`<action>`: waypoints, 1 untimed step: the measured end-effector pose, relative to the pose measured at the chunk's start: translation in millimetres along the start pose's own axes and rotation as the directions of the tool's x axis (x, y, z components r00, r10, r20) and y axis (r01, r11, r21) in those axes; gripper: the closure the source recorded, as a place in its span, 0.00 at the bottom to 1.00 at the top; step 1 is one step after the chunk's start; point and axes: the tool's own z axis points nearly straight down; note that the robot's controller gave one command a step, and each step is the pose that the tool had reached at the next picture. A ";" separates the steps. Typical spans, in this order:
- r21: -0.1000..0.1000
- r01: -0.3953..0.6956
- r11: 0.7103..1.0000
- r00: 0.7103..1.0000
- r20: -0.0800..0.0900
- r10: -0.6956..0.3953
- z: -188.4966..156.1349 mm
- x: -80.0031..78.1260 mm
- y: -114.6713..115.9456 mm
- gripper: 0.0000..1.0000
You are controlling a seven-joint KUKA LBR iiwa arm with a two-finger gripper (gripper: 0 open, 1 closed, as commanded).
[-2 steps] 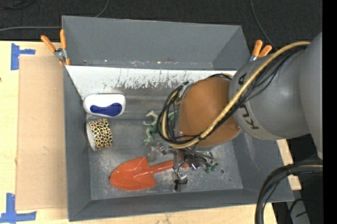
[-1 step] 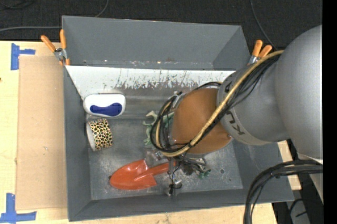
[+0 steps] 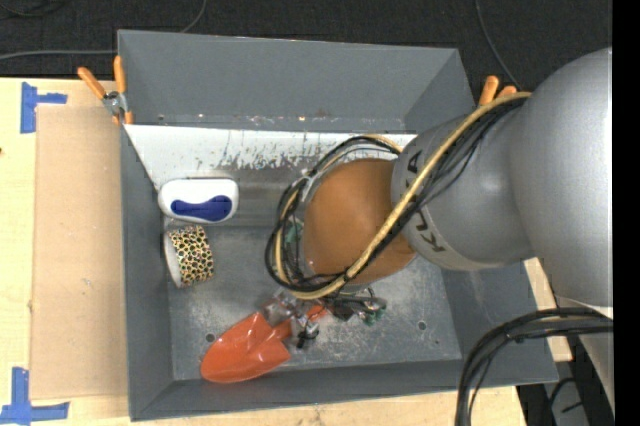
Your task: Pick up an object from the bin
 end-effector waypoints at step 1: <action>0.000 -0.001 1.000 1.000 0.000 0.001 -0.1 0.1 0.0 1.00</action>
Offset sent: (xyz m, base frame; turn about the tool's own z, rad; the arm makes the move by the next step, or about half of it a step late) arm 0.0000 -0.0001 0.0260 0.0007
